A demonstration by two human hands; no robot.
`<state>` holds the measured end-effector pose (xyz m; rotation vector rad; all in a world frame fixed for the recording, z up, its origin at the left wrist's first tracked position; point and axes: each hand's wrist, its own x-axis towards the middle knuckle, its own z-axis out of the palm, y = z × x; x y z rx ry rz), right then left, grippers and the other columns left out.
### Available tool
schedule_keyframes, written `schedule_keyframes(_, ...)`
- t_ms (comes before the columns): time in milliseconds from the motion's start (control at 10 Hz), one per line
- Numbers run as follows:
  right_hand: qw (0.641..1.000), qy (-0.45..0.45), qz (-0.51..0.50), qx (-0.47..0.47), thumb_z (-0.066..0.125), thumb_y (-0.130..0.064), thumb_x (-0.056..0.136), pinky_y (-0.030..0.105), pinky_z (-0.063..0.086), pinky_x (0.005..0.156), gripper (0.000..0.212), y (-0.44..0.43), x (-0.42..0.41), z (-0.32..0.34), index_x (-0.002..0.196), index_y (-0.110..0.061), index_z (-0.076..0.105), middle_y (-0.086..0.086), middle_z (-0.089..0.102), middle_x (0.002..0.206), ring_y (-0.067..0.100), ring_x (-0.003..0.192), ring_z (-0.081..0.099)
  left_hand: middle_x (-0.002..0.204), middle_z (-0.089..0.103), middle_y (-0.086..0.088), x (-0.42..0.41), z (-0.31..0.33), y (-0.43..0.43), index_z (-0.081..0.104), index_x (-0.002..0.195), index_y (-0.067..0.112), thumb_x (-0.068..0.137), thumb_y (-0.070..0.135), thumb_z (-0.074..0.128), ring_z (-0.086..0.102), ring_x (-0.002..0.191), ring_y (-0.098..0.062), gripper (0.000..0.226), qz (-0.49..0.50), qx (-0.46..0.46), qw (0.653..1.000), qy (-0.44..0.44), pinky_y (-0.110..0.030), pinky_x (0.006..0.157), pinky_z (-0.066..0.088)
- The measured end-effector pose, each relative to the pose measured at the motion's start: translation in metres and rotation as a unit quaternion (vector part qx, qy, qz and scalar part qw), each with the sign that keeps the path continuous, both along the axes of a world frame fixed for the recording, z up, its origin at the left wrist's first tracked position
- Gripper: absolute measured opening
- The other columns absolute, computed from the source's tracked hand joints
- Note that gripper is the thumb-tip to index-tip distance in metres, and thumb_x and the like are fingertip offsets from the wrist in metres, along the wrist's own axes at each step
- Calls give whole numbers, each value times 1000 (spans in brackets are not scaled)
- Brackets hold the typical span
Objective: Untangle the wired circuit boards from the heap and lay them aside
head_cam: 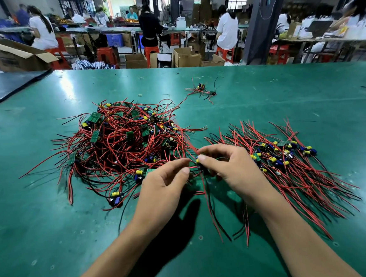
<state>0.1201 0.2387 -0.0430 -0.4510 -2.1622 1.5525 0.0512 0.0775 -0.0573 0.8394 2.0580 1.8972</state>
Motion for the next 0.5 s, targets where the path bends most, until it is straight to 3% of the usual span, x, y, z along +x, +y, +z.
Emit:
schedule_keyframes(100, 994, -24, -101, 37, 77, -20, 86, 23, 49, 78, 6, 17, 0, -1, 92, -20, 76, 1, 74, 84, 19, 82, 68, 105, 68, 8, -4, -7, -5, 73, 111, 16, 87, 8, 70, 62, 89, -2, 25, 58, -95, 966, 234, -13, 88, 45)
schedule_keyframes(200, 968, -89, -151, 177, 75, -19, 85, 18, 43, 76, 9, 26, 3, -4, 93, -23, 75, -1, 69, 84, 21, 87, 66, 107, 61, 8, -8, -10, -8, 71, 112, 18, 84, 9, 73, 55, 83, 0, 30, 63, -121, 949, 285, -10, 84, 40)
schedule_keyframes(300, 921, -155, -161, 318, 73, -15, 85, 26, 42, 90, 32, 28, 4, -14, 116, -22, 71, -3, 49, 103, 22, 99, 59, 108, 54, 9, -15, -15, -9, 66, 122, 22, 84, 10, 72, 51, 78, 2, 40, 60, -132, 946, 291, -20, 81, 44)
schedule_keyframes(400, 928, -130, -150, 316, 75, -18, 85, 23, 41, 90, 35, 26, 5, -11, 119, -22, 70, -4, 46, 106, 17, 96, 56, 104, 55, 11, -19, -18, -9, 59, 132, 22, 84, 11, 71, 51, 73, -4, 51, 67, -138, 947, 284, -26, 79, 46)
schedule_keyframes(500, 961, 12, -189, 201, 76, -20, 88, 14, 44, 85, 21, 25, 9, 2, 109, -18, 75, 0, 64, 104, 8, 86, 60, 101, 60, 7, -22, -20, -9, 56, 136, 17, 85, 12, 71, 49, 77, -4, 54, 78, -159, 945, 274, -18, 83, 39)
